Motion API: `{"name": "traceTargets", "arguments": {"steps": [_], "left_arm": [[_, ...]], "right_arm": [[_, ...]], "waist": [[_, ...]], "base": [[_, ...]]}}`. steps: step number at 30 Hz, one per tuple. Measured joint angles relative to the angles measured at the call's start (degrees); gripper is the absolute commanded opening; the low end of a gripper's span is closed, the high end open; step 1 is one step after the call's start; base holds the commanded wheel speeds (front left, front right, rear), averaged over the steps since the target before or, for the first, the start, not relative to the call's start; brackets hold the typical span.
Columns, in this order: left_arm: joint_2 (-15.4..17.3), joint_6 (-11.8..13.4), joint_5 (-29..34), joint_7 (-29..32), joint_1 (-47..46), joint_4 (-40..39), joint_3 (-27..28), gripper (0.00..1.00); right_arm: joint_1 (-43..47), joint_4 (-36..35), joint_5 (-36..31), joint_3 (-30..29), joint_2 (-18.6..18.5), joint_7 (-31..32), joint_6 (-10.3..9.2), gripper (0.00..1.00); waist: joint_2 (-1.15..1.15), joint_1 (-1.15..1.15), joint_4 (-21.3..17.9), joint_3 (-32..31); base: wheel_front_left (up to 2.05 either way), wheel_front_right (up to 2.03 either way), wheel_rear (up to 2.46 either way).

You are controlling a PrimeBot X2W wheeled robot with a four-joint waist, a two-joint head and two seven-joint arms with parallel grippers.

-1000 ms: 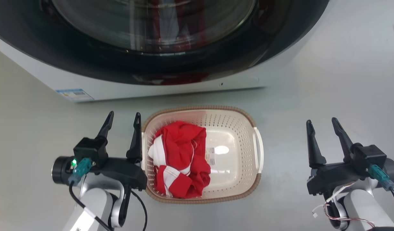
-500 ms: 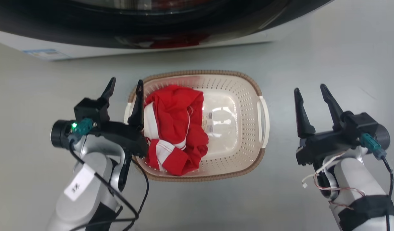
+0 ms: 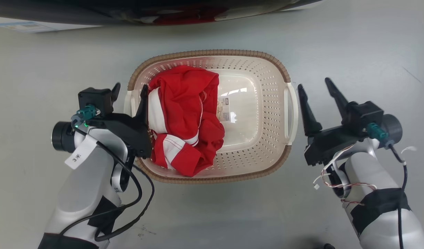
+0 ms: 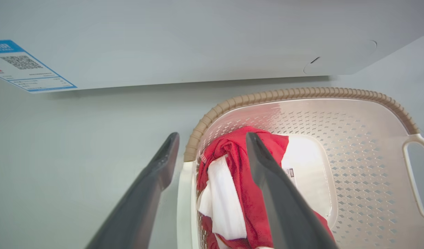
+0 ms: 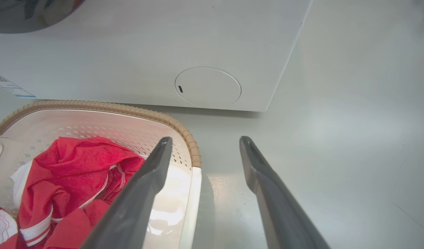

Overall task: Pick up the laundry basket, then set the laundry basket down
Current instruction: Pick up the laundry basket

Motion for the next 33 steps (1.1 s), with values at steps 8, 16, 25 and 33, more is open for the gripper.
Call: {"name": "traceTargets", "arguments": {"steps": [8, 16, 25, 33], "left_arm": [[-0.1, -0.9, -1.4, 1.3, 0.0, 7.1, 0.5, 1.0], [0.0, -2.2, -2.3, 2.3, -0.5, 12.2, 1.4, 1.0], [-0.4, -4.6, -4.4, 2.3, -3.4, 16.8, 2.1, 0.12], [-2.0, -6.0, -5.0, 2.4, -4.7, 19.8, 1.3, 0.0]], "right_arm": [[-0.1, 6.1, -1.1, 1.9, 0.7, 0.0, 0.65, 1.0], [-0.6, 10.8, -1.4, 3.2, 1.4, 0.0, 1.16, 1.0], [-3.9, 15.9, -1.6, 4.0, 1.8, 0.0, 1.97, 0.0], [-6.0, 20.3, -0.7, 3.7, 2.7, -0.2, 3.21, 0.0]], "waist": [[0.0, -0.01, 0.2, 1.0], [0.0, -0.01, 0.3, 2.4], [-0.01, -0.01, 0.5, 3.7], [-0.01, -0.01, 0.9, 3.4]], "base": [[0.0, 0.0, 0.0], [0.0, 0.0, 0.0], [0.0, 0.0, 0.0], [0.0, 0.0, 0.0]]}}
